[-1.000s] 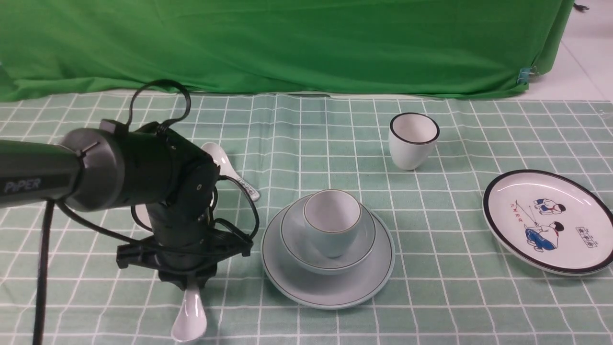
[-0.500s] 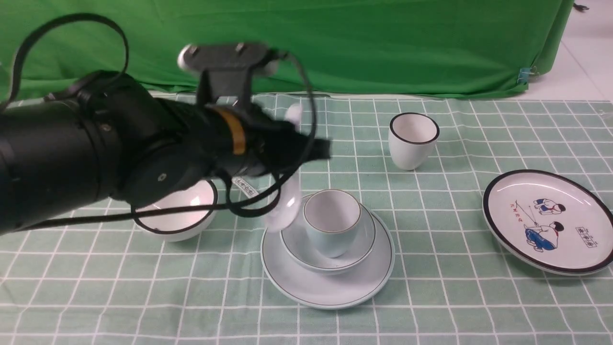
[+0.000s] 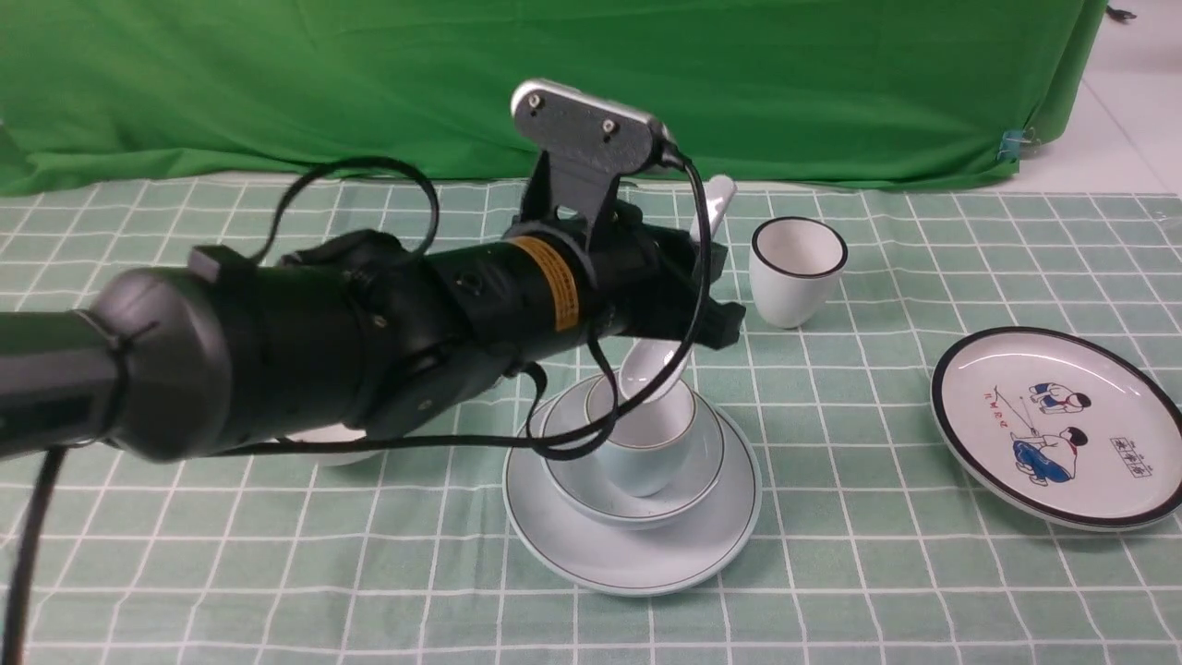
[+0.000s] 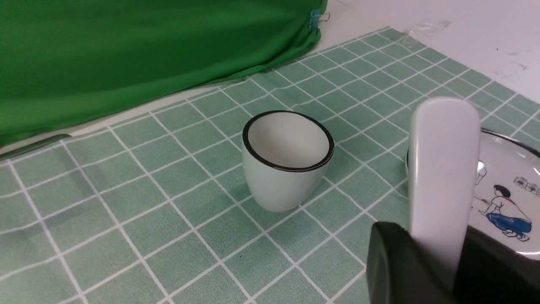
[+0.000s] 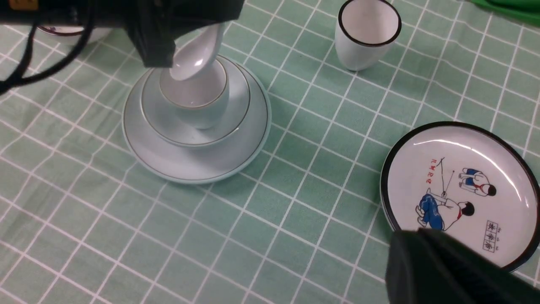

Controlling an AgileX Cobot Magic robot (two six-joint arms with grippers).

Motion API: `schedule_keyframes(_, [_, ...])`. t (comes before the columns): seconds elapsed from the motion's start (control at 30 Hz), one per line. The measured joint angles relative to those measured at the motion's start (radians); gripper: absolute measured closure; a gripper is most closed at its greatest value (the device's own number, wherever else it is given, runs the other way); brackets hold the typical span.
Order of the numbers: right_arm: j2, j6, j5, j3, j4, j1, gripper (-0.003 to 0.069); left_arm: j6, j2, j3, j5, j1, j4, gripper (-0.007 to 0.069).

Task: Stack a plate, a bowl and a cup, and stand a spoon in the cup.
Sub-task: Use the left arm to put the blue soup spoon into the blue teacup in the middle

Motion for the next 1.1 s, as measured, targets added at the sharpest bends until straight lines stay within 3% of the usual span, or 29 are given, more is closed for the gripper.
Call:
schedule_keyframes(0.8, [0.000, 0.000, 0.000, 0.000, 0.000, 0.000, 0.0602, 0.072, 0.101, 0.000, 0.000, 0.000, -0.016, 0.0506])
schedule_keyframes(1.0, [0.000, 0.000, 0.000, 0.000, 0.000, 0.000, 0.0592, 0.070, 0.093, 0.000, 0.060, 0.000, -0.021, 0.0452])
schedule_keyframes(1.1, [0.000, 0.000, 0.000, 0.000, 0.000, 0.000, 0.0589, 0.063, 0.052, 0.000, 0.111, 0.000, -0.023, 0.0382])
